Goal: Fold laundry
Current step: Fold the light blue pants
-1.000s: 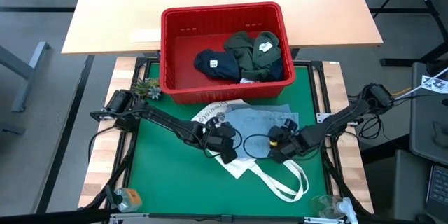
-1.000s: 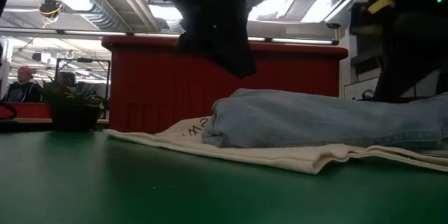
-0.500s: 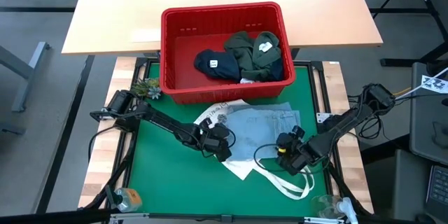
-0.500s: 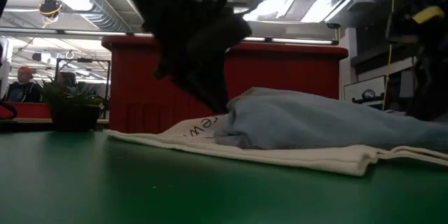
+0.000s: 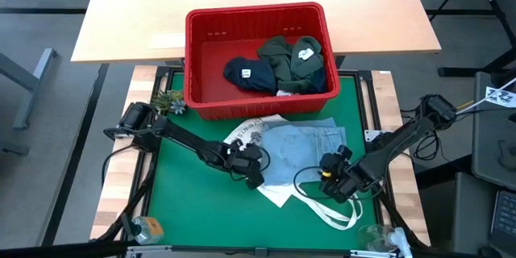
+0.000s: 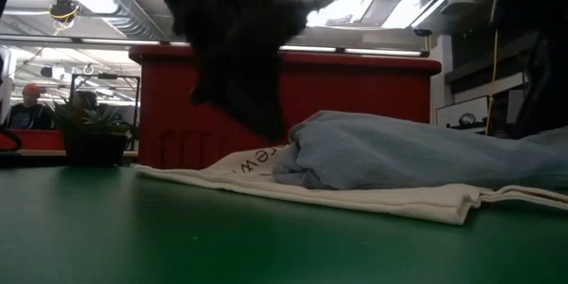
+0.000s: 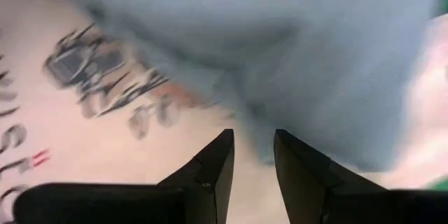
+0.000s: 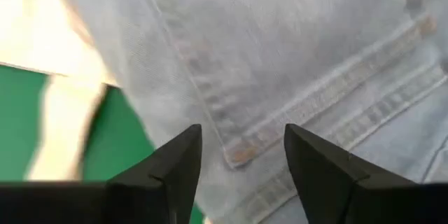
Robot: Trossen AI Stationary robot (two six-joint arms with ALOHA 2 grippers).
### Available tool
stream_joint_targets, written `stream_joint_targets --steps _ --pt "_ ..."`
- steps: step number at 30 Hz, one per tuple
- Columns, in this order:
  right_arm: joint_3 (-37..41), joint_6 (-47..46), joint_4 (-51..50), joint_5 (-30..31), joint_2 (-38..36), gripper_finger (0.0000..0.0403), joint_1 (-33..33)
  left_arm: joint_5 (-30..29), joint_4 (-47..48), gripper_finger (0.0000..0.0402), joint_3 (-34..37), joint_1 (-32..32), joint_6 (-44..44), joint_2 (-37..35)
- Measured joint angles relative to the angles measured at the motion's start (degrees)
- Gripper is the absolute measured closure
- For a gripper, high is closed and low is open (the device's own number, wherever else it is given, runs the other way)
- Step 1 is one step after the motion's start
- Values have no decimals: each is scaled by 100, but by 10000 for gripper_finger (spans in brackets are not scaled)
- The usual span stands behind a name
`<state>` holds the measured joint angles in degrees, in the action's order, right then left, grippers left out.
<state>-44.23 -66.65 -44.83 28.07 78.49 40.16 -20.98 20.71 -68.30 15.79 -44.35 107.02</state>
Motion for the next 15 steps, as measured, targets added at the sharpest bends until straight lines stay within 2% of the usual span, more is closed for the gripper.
stream_joint_targets --steps 7,11,15 --pt "-422 404 -368 301 -111 198 -2 182 -68 304 -447 13 401 -232" --pt "-388 417 -281 534 -93 198 -7 -306 -568 304 -461 12 824 -204" --pt "-281 415 -195 580 -52 198 -7 -836 -603 304 -452 -39 891 -12"
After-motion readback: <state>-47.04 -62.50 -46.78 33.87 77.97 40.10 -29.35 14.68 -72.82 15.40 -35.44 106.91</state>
